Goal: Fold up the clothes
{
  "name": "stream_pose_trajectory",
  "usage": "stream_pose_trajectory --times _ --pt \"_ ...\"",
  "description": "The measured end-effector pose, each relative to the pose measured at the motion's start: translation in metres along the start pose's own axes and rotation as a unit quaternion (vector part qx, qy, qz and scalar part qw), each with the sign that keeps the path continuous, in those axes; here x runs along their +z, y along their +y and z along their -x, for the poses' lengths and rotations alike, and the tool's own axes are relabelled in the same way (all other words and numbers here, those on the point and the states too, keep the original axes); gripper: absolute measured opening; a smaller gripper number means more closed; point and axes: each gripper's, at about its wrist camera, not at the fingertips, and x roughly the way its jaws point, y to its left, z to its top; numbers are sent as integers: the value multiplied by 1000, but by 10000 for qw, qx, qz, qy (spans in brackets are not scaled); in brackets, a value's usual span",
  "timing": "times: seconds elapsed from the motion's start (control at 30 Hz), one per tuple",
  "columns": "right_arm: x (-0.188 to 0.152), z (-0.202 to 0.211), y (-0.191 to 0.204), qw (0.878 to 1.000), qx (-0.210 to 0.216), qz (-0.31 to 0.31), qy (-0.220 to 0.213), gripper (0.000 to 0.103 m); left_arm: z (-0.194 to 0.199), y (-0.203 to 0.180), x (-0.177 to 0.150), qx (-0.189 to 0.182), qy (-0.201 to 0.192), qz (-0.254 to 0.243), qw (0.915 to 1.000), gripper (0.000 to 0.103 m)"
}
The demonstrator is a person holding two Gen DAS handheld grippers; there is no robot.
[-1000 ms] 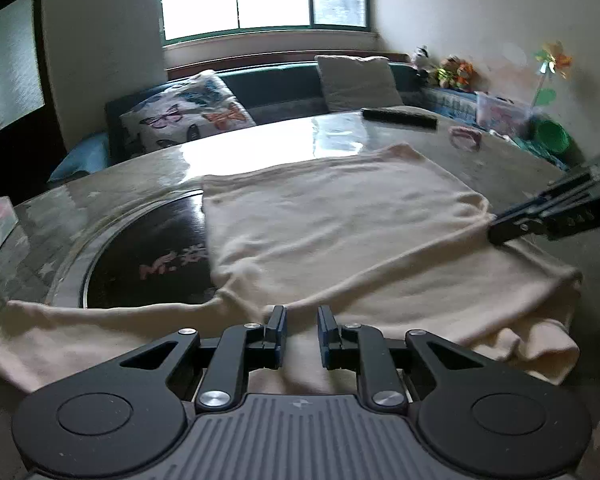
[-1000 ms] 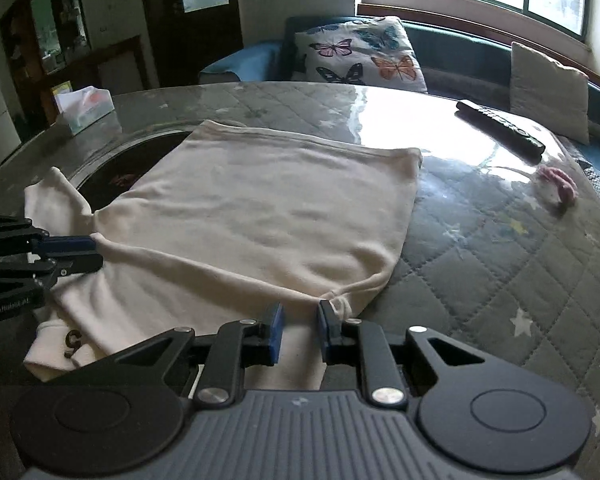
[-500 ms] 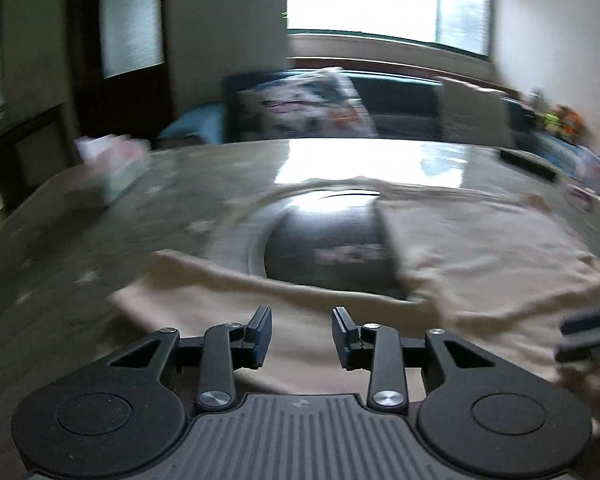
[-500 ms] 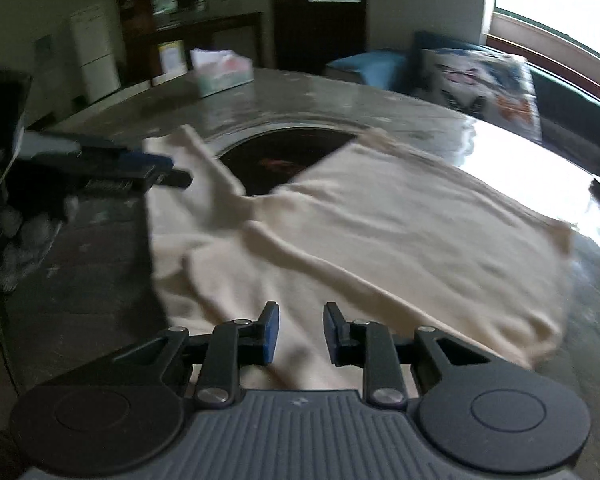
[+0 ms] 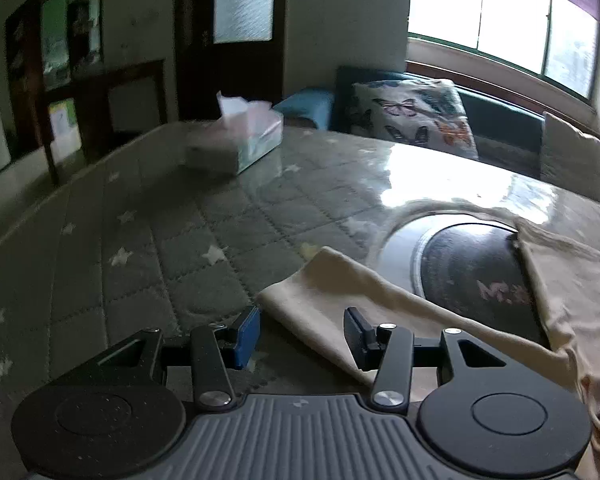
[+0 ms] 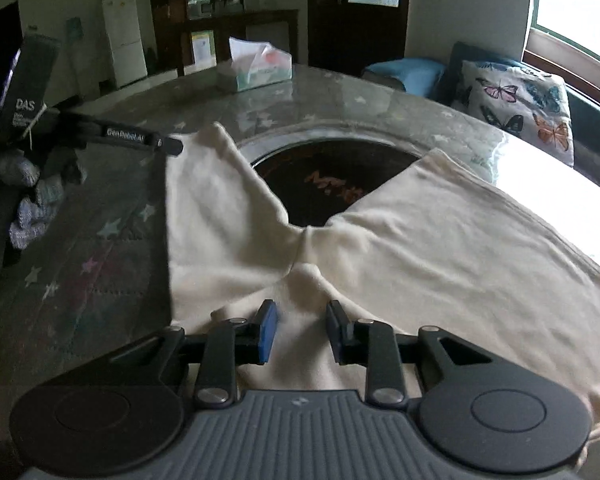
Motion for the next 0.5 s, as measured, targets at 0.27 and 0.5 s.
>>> stream_pose_trajectory --times 0.27,0.5 --pt "-4 27 -5 9998 -142 -18 -127 27 -11 5 1 59 23 131 9999 25" --pt "-17 62 -21 9983 -405 -261 -322 27 18 -12 17 -300 -302 75 9991 5"
